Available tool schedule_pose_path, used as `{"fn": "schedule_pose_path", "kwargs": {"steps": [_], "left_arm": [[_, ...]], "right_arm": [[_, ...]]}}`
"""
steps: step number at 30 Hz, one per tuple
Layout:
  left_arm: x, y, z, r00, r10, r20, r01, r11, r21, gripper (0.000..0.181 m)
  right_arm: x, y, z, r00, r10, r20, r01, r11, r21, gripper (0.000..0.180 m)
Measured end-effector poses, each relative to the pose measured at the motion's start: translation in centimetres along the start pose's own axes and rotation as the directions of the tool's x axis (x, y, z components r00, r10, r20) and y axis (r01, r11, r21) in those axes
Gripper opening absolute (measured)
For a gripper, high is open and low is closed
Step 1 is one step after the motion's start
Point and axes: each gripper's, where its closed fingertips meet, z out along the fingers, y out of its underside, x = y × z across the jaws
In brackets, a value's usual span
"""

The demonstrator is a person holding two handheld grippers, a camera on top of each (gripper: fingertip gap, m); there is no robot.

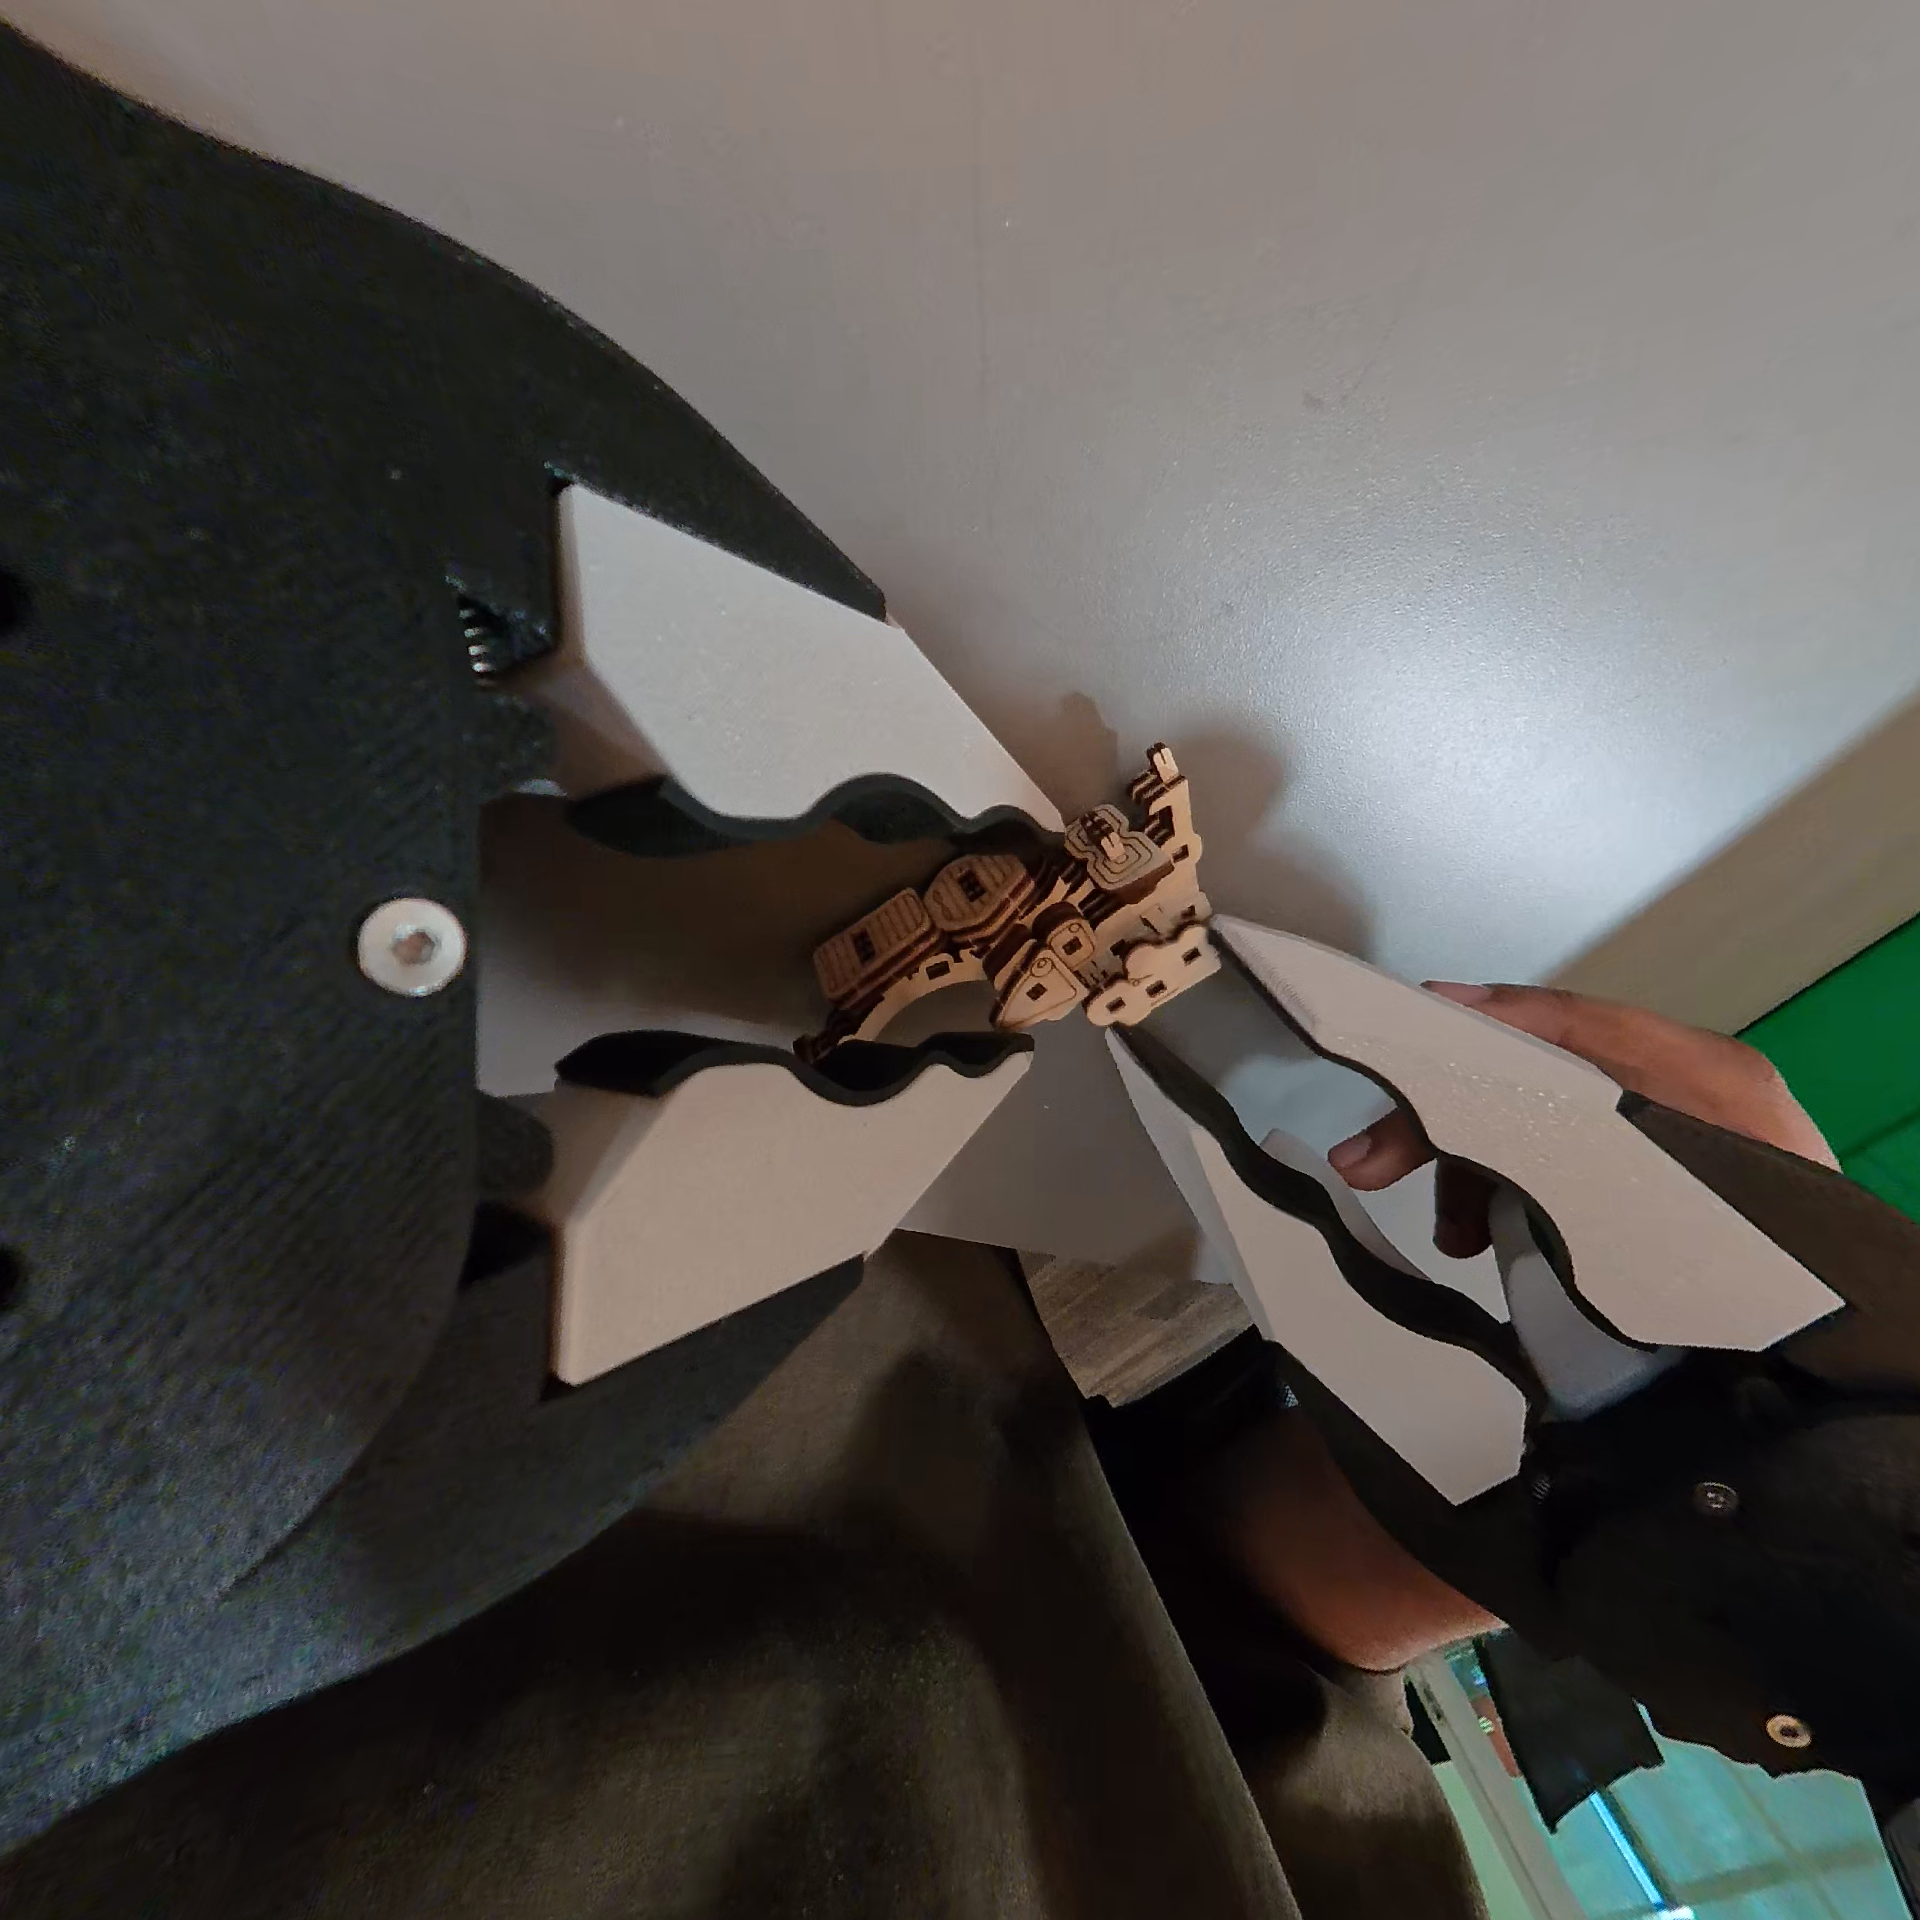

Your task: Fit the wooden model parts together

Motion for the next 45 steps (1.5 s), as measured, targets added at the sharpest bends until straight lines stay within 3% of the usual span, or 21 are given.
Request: {"fn": "schedule_pose_path", "kwargs": {"steps": [45], "left_arm": [[-0.07, -0.03, -0.04, 1.0, -0.008, -0.005, 0.008, 1.0, 0.003, 0.032]], "right_arm": [[0.33, 0.01, -0.13, 0.999, 0.024, 0.042, -0.029, 0.993, 0.116, 0.022]]}}
